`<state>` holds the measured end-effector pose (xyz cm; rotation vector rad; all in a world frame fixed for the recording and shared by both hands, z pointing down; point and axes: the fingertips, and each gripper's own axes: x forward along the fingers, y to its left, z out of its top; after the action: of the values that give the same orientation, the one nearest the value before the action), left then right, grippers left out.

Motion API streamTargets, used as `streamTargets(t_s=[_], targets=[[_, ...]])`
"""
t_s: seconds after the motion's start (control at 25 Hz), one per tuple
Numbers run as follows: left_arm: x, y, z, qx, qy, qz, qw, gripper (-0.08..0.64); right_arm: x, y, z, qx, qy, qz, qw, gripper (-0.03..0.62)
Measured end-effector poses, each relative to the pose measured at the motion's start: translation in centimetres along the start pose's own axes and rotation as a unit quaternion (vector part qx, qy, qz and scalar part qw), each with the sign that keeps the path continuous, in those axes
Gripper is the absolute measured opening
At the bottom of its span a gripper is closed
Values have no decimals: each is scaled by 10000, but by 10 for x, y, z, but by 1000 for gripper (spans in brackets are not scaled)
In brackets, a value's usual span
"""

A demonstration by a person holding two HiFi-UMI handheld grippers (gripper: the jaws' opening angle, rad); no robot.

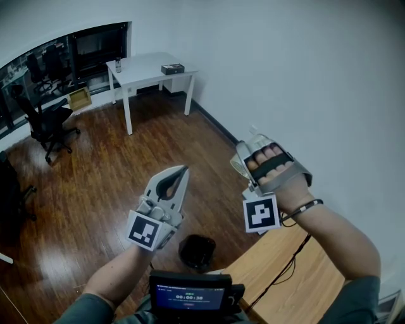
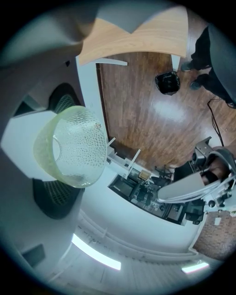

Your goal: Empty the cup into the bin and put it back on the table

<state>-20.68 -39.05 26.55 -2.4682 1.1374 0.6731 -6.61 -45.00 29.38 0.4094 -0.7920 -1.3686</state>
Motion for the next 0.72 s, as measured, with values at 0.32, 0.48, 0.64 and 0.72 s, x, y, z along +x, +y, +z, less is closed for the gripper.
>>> streamTargets(t_s=[0.32, 0.48, 0.64, 0.72], targets=[[-3, 2, 3, -1, -43, 10, 10000, -9, -2, 1, 6, 3, -44, 66, 10000, 396], [-12, 3, 1, 46, -47, 31, 10000, -9, -4, 9, 18, -50, -84, 158, 9998, 396], [-7, 2, 4, -45, -6, 6, 10000, -9, -3, 10, 13, 255, -138, 288, 9992, 396], [-8, 4, 4, -43, 26, 31, 10000, -9, -3, 11, 12, 407, -175, 372, 9983, 396]])
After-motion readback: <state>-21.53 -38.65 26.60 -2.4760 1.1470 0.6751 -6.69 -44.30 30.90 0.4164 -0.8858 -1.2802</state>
